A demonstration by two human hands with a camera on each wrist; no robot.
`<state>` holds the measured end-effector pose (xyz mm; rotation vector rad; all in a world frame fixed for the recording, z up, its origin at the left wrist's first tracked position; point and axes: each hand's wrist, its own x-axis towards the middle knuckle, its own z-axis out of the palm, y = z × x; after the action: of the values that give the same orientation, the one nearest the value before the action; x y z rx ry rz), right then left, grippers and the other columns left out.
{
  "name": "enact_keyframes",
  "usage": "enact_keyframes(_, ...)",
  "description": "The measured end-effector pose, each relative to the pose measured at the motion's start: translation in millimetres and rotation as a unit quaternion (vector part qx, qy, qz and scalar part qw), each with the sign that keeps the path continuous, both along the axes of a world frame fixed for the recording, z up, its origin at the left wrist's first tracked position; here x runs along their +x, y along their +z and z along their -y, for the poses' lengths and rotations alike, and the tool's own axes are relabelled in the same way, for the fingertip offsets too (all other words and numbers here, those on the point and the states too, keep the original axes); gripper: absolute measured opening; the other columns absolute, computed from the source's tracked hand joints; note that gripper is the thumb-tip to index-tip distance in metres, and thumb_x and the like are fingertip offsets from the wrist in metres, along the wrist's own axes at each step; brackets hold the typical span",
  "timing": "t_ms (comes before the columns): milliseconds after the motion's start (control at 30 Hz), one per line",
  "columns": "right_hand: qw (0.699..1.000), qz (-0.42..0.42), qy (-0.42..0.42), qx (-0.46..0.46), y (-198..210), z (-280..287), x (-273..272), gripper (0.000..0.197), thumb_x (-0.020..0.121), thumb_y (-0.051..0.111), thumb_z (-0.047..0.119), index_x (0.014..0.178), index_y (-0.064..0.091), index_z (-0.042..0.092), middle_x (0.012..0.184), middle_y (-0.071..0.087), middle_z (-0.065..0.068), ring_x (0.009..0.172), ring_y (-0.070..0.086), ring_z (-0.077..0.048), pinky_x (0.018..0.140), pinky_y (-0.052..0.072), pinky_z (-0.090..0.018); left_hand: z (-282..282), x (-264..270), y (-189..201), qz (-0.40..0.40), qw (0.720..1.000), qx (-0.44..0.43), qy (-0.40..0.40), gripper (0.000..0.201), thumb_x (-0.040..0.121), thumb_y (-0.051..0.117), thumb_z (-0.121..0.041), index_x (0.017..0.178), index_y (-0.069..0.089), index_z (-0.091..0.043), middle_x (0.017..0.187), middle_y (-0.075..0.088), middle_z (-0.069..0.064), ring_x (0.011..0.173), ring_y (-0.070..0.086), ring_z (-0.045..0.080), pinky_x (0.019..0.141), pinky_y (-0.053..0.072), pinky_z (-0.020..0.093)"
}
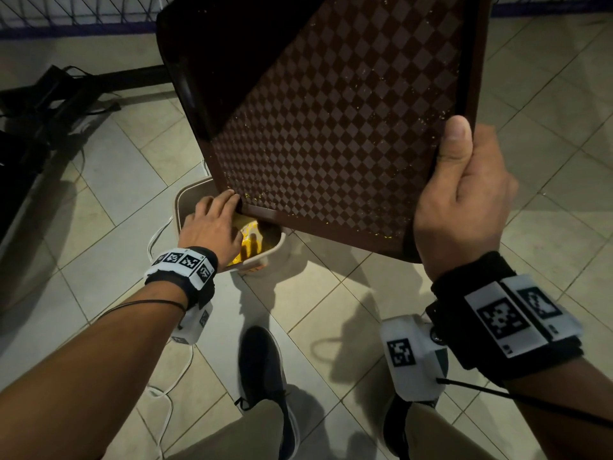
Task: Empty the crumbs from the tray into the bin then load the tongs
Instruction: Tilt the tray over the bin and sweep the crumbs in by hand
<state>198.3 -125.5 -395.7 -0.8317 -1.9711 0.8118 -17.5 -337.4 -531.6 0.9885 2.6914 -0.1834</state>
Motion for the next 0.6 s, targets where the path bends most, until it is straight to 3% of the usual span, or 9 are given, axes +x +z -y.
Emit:
enact_keyframes(100, 1.0, 0.006, -0.001, 0.0, 0, 0, -1, 0.02, 0.105, 0.034, 0.024, 0.087, 0.043, 0.018, 0.058, 0.031, 0.016, 0.048, 0.039, -0.001, 0.046, 0.026, -0.01, 0, 1, -5, 0.014, 0.999, -0.036, -0.019, 0.075, 0.091, 0.055, -0.04, 0.154, 0.018, -0.026, 0.161, 0.02, -0.002, 0.145, 0.017, 0.03, 0.111, 0.03, 0.052)
enact_keyframes(233, 1.0, 0.026, -0.006, -0.001, -3, -2, 2, 0.022, 0.105, 0.034, 0.027, 0.091, 0.048, 0.018, 0.059, 0.033, 0.017, 0.051, 0.042, -0.001, 0.047, 0.028, -0.009, 3, 1, -1, 0.021, 0.997, -0.062, -0.036, 0.062, 0.091, 0.053, -0.039, 0.148, 0.035, -0.023, 0.152, 0.037, 0.0, 0.142, 0.024, 0.029, 0.108, 0.034, 0.049)
enact_keyframes(333, 0.999, 0.032, -0.017, -0.009, -4, -2, 2, 0.021, 0.105, 0.033, 0.028, 0.09, 0.046, 0.019, 0.059, 0.033, 0.016, 0.051, 0.042, 0.001, 0.046, 0.028, -0.01, 9, -2, 4, 0.024, 0.997, -0.069, 0.018, 0.053, 0.093, 0.051, -0.038, 0.142, 0.044, -0.018, 0.144, 0.045, 0.005, 0.137, 0.031, 0.03, 0.106, 0.038, 0.048)
enact_keyframes(400, 0.999, 0.03, -0.027, -0.021, -4, -3, 1, 0.023, 0.105, 0.032, 0.028, 0.089, 0.045, 0.019, 0.059, 0.034, 0.016, 0.051, 0.042, 0.003, 0.047, 0.029, -0.009, 11, -2, 9, 0.039, 0.994, -0.002, 0.098, 0.052, 0.096, 0.05, -0.034, 0.144, 0.04, -0.019, 0.144, 0.045, 0.008, 0.135, 0.036, 0.03, 0.104, 0.04, 0.049)
enact_keyframes(500, 0.998, 0.029, -0.035, -0.044, -2, -8, 5, 0.027, 0.105, 0.033, 0.03, 0.084, 0.045, 0.017, 0.061, 0.034, 0.017, 0.053, 0.043, 0.007, 0.048, 0.03, -0.008, 9, -5, 19, 0.09, 0.956, 0.138, 0.243, 0.053, 0.099, 0.048, -0.032, 0.149, 0.034, -0.025, 0.149, 0.042, 0.009, 0.134, 0.041, 0.032, 0.105, 0.039, 0.05)
enact_keyframes(600, 0.997, 0.041, -0.03, -0.06, 1, -17, 12, 0.035, 0.105, 0.034, 0.029, 0.076, 0.043, 0.011, 0.06, 0.035, 0.012, 0.052, 0.042, 0.009, 0.048, 0.029, -0.006, 9, -11, 33, 0.186, 0.875, 0.274, 0.353, 0.049, 0.099, 0.048, -0.036, 0.147, 0.035, -0.032, 0.143, 0.051, 0.003, 0.124, 0.053, 0.031, 0.103, 0.044, 0.046)
